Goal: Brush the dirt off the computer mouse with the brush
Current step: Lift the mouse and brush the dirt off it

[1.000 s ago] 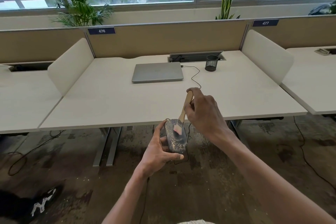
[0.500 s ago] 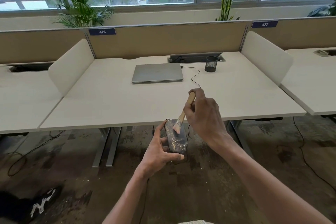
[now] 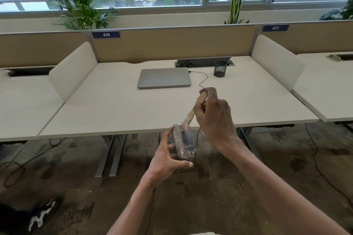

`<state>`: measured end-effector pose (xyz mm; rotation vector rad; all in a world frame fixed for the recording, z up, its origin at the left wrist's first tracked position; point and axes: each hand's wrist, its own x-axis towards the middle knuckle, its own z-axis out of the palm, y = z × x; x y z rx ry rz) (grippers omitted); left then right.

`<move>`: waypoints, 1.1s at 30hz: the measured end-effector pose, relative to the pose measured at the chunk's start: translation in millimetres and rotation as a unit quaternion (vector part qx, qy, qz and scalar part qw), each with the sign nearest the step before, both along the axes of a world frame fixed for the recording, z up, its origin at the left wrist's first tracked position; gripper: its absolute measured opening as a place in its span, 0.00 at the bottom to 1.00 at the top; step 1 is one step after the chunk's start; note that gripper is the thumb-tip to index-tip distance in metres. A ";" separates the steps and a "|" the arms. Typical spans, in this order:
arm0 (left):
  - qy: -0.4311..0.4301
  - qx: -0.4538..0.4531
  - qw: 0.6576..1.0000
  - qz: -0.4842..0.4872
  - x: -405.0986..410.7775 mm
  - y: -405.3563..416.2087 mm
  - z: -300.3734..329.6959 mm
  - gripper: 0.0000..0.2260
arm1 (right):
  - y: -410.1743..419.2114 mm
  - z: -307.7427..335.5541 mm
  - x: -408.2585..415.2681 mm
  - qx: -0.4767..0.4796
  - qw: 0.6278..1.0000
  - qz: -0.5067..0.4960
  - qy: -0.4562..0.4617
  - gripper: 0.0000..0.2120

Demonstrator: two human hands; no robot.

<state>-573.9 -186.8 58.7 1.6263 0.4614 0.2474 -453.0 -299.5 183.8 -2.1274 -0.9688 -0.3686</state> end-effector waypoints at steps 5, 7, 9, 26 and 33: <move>-0.007 -0.004 1.000 -0.008 0.7 0.3 0.9 0.55 | 0.4 -5.4 -2.6 -0.035 0.999 -0.017 0.010 0.11; -0.001 -0.014 1.000 -0.008 0.4 0.4 -1.5 0.55 | -2.4 -4.3 -2.0 -0.048 0.998 -0.029 0.012 0.11; -0.002 -0.030 1.000 -0.005 1.0 1.6 -5.1 0.57 | -2.9 -0.5 0.0 -0.038 0.998 -0.039 0.018 0.11; -0.002 -0.032 0.999 -0.007 8.6 5.5 -5.3 0.57 | -11.4 -8.4 -4.4 -0.048 0.998 0.012 0.024 0.11; 0.005 -0.022 1.000 -0.009 8.9 6.6 -6.4 0.58 | -16.6 -2.2 5.9 -0.014 0.999 0.031 0.001 0.09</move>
